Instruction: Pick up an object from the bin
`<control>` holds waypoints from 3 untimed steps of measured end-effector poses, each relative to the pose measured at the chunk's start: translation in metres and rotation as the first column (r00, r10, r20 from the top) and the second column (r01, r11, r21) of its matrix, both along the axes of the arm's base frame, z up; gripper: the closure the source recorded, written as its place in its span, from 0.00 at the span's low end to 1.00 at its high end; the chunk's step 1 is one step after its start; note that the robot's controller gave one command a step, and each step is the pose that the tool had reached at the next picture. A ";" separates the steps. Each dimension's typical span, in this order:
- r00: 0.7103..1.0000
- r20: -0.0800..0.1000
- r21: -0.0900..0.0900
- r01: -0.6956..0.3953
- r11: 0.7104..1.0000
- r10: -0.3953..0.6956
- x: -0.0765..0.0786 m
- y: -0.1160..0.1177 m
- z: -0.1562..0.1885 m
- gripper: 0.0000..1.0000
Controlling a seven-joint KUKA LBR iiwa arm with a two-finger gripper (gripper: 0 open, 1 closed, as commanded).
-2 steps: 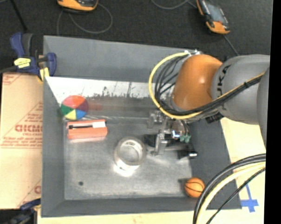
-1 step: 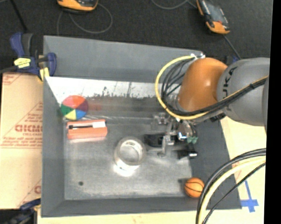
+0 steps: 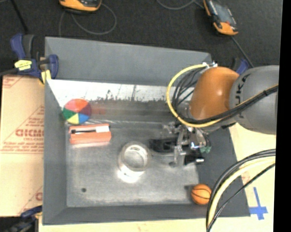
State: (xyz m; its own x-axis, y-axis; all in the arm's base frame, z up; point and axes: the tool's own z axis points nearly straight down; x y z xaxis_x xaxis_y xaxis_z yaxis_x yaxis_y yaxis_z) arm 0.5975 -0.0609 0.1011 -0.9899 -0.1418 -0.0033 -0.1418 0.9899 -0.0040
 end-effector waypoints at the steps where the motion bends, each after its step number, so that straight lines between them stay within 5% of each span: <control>1: 1.000 0.000 0.001 0.000 1.000 0.000 0.001 0.000 -0.005 0.00; 2: 0.994 -0.005 0.005 0.112 0.994 -0.112 0.036 -0.006 -0.021 0.00; 3: 0.992 0.008 0.010 0.123 0.992 -0.123 0.047 -0.007 -0.024 1.00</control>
Offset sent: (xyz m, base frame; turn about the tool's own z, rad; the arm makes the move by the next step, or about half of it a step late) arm 0.0576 -0.0106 -0.0311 0.1006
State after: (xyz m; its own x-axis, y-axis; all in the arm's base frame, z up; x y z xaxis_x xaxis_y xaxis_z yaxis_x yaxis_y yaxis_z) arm 0.6446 -0.0684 0.0767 -0.9997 -0.0190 -0.0128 -0.0191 0.9998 0.0050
